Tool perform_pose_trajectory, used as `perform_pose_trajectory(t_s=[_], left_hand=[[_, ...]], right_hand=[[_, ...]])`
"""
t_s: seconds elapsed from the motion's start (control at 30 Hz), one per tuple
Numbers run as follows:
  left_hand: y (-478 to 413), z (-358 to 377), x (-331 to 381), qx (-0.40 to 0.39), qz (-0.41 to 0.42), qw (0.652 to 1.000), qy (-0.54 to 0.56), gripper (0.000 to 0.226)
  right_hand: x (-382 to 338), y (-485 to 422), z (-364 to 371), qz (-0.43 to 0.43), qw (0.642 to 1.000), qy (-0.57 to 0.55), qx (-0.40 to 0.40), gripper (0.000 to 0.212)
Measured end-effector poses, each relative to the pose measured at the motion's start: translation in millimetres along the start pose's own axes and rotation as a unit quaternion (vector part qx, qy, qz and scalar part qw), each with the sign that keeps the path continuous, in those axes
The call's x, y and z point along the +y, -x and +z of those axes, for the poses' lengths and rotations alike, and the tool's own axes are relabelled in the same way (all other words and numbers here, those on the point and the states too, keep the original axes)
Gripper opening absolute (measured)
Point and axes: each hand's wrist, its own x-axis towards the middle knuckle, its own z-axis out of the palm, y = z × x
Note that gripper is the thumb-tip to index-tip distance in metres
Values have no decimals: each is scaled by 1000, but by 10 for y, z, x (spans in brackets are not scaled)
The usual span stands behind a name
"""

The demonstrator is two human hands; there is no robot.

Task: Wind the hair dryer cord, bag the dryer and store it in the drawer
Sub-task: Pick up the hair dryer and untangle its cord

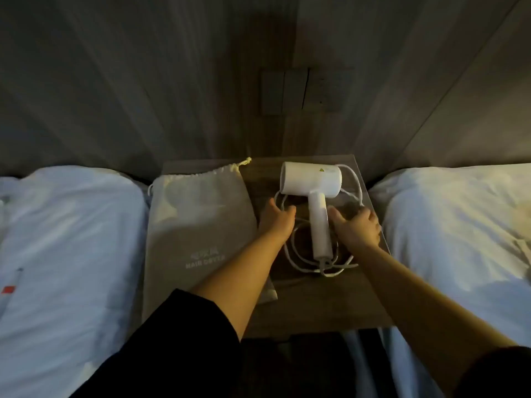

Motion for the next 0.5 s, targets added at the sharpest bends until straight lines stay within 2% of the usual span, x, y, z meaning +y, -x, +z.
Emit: perform_pose_trajectory(t_s=[0.1,0.2,0.3,0.43,0.5], left_hand=[[-125,65,-37,34,7,998,56,64],[-186,115,-79,23,12,998,55,51],[-259,142,-161,32,41,999,-10,37],[-271,89,-228,24,79,996,-28,23],[-278,46,-251,10,83,996,-19,13]], right_hand=[[34,-85,20,25,999,-14,38,92],[12,-112,32,26,998,-43,25,93],[0,-98,80,19,997,-65,-37,102],[-20,-44,184,-72,988,17,-136,122],[13,-93,274,-100,984,27,-142,121]])
